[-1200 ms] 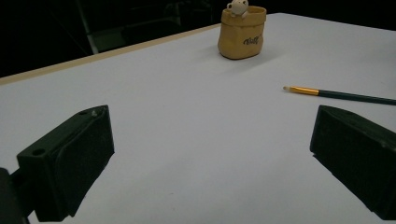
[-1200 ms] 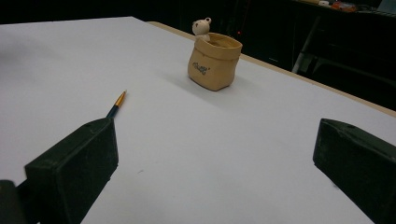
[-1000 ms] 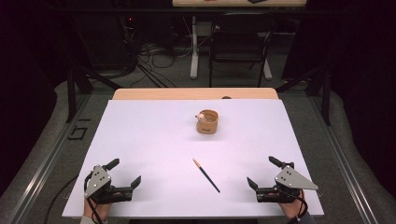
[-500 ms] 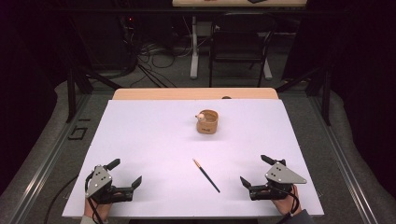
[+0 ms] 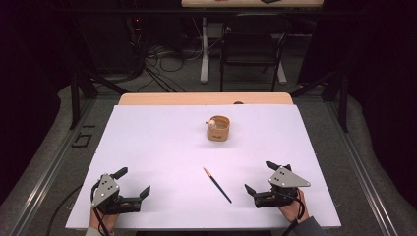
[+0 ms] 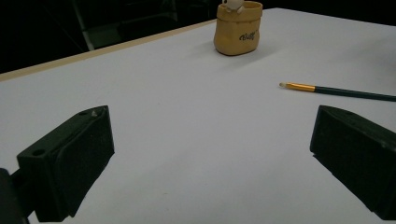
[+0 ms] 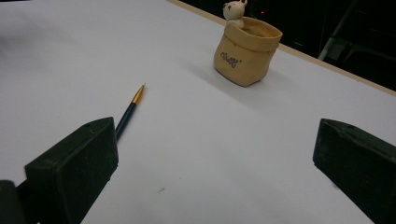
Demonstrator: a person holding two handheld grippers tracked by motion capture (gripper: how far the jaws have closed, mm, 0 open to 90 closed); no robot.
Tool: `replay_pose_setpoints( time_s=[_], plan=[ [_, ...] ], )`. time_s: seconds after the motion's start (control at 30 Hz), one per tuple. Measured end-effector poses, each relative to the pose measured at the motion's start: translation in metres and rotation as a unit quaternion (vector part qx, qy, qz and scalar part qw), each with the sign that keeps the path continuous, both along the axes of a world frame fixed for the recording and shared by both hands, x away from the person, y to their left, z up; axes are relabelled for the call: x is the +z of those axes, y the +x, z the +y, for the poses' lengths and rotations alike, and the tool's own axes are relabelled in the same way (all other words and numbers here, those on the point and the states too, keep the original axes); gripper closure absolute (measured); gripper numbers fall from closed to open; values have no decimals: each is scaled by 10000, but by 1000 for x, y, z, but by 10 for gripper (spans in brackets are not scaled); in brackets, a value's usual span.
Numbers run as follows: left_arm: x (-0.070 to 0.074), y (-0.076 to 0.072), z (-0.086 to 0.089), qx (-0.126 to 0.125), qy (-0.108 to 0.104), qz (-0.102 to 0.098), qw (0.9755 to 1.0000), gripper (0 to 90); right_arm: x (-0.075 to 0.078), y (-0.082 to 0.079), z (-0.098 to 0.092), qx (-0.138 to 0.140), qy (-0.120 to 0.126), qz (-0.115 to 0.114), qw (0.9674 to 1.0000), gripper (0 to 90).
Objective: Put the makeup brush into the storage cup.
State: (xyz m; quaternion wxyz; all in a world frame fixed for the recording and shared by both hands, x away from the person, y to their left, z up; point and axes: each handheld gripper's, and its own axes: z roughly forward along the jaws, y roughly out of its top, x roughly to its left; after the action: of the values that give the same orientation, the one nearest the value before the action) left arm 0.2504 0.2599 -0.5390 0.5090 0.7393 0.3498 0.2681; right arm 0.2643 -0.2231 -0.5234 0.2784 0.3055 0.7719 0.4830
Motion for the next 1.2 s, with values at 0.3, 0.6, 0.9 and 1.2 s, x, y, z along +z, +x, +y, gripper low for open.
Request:
replay_pose_setpoints(
  time_s=[0.3, 0.6, 0.9, 1.2],
  plan=[
    [0, 1, -1, -39, 38, 16, 10000, 0, 0, 10, 16, 141, -42, 211, 9997, 0],
    [0, 1, -2, -73, 51, -5, 10000, 0, 2, 18, 33, 274, -108, 358, 9989, 0],
    [1, 0, -3, -102, 95, -3, 9999, 0, 3, 24, 48, 387, -184, 535, 9976, 0],
    [1, 0, -4, -121, 105, -9, 9999, 0, 4, 29, 58, 421, -217, 698, 9964, 0]
  ],
)
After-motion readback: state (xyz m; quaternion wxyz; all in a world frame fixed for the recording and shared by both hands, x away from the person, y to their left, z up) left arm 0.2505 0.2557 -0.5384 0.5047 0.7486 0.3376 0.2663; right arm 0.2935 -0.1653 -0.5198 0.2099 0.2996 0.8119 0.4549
